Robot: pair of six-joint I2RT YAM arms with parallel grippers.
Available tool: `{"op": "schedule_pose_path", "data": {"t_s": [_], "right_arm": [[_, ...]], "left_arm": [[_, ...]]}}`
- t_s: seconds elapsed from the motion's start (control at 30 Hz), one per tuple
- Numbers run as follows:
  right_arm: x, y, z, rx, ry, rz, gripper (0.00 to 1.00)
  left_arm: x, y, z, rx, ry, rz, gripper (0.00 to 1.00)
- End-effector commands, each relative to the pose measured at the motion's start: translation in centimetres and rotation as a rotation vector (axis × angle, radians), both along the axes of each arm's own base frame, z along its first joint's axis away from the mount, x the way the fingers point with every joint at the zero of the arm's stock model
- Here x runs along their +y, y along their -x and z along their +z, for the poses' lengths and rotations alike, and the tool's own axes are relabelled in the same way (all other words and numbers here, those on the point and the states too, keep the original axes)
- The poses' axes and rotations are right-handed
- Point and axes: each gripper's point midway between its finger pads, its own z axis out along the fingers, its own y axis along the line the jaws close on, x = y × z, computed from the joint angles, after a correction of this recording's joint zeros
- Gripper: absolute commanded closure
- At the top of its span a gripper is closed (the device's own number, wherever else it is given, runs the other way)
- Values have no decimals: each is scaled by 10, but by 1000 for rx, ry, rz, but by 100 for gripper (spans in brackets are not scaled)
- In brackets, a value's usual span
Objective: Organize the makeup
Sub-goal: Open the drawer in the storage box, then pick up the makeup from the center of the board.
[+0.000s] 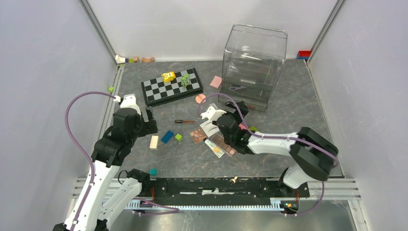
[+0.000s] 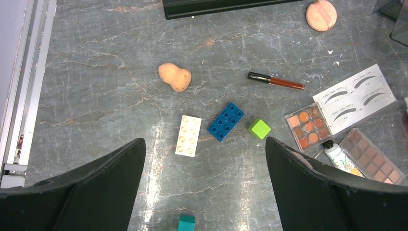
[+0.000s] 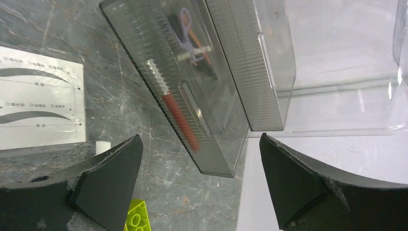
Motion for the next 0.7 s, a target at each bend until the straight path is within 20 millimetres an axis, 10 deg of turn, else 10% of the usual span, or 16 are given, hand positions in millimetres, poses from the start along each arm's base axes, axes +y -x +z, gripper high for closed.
{"op": "schedule_pose_path", "data": {"t_s": [0.0, 0.27, 0.67], "right_arm": [[12, 14, 23, 74, -284, 42, 2], [39, 52, 42, 323, -562, 158, 3], [76, 133, -18, 826, -892, 139, 2]], "left_arm": [[1, -5, 11, -57, 19, 19, 0], [3, -4, 13, -65, 19, 26, 0], [5, -3, 14, -75, 18, 37, 0]]}}
